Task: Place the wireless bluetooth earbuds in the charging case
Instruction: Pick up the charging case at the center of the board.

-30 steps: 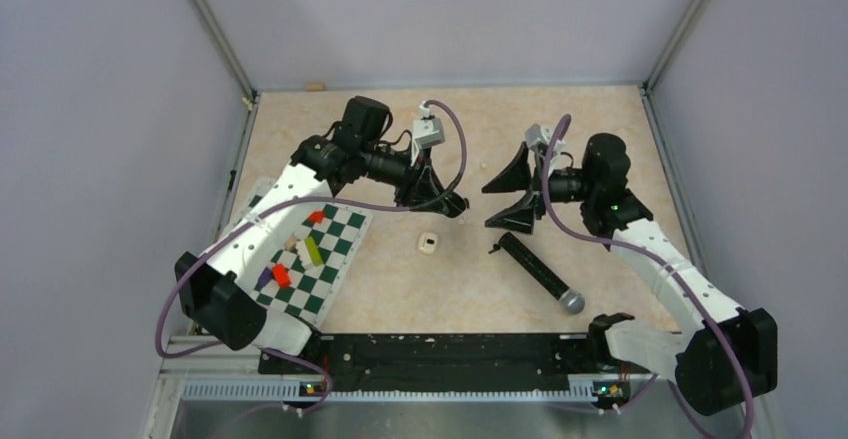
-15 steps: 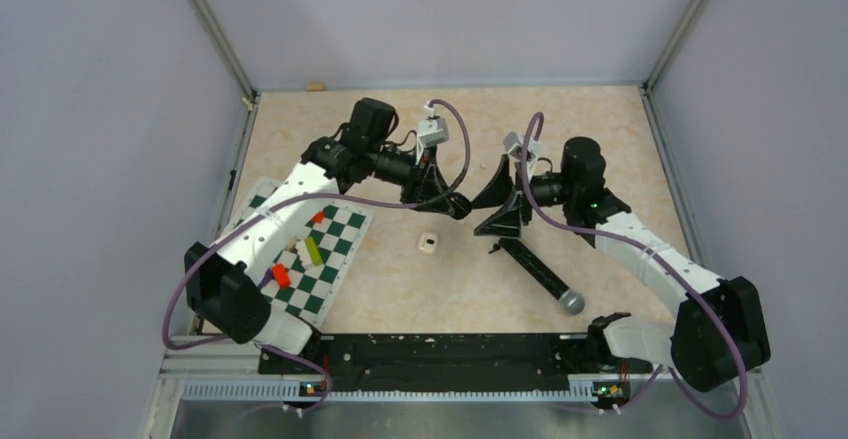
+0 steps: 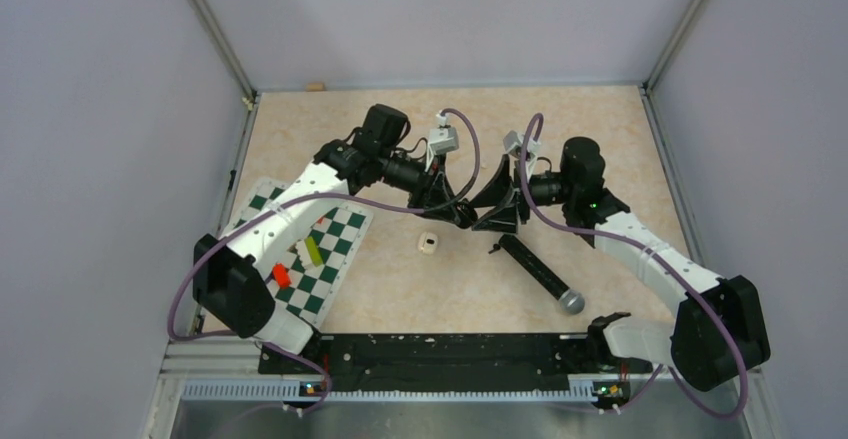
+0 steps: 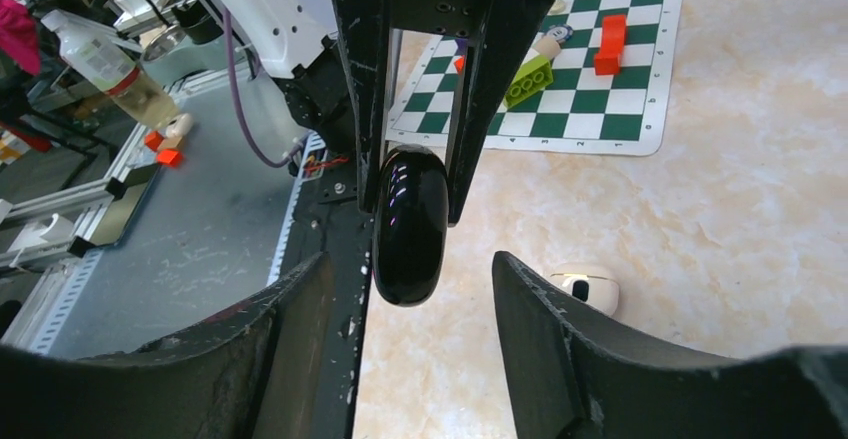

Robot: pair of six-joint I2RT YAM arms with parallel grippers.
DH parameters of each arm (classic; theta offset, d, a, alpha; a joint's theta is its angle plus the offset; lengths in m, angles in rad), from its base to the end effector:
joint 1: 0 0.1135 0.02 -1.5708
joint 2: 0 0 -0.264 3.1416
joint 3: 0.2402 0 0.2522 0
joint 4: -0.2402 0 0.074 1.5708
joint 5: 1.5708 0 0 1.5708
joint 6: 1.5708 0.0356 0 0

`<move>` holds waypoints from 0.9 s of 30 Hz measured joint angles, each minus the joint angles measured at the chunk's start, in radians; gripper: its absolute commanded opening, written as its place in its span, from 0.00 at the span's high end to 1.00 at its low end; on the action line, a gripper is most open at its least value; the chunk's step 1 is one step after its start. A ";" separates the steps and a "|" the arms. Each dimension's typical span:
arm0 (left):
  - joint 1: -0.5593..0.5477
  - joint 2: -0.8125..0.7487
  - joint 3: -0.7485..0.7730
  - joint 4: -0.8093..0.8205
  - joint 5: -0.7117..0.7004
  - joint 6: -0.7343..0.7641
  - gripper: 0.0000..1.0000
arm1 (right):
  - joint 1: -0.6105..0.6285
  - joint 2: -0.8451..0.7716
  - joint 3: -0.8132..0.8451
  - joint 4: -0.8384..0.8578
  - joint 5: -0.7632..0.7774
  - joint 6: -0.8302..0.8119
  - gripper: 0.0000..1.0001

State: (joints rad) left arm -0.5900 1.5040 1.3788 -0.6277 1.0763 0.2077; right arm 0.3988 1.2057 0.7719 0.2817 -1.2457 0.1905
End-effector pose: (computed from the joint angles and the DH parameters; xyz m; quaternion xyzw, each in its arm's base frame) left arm 0.2478 -0.2037 0.3437 0.4938 0.6469 -0.5266 0.2459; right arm 0.2243 0.1311 0.2986 -0.4420 0.5735 0.5772 0.3777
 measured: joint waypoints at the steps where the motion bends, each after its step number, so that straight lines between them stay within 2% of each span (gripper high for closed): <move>1: -0.003 0.005 0.000 0.000 0.000 0.000 1.00 | 0.000 0.000 0.000 0.000 0.001 -0.002 0.46; 7: -0.010 0.013 -0.001 0.000 -0.003 0.000 1.00 | 0.000 -0.001 -0.008 -0.006 0.004 -0.016 0.66; 17: -0.010 0.013 -0.002 0.000 -0.011 0.000 0.98 | 0.001 -0.001 -0.013 -0.019 0.002 -0.015 0.88; 21: -0.010 0.013 -0.002 0.000 -0.010 -0.002 0.82 | 0.001 -0.004 -0.022 0.006 0.002 0.017 0.89; 24: -0.010 0.013 -0.003 0.001 -0.007 -0.009 0.61 | 0.000 -0.011 -0.028 0.019 0.000 0.038 0.90; 27: -0.011 0.013 -0.003 0.005 -0.005 -0.018 0.45 | 0.000 -0.017 -0.028 0.024 0.001 0.045 0.90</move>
State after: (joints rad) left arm -0.6006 1.5169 1.3762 -0.6224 1.0710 0.1902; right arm 0.3992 1.1885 0.7441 0.3061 -1.2446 0.2356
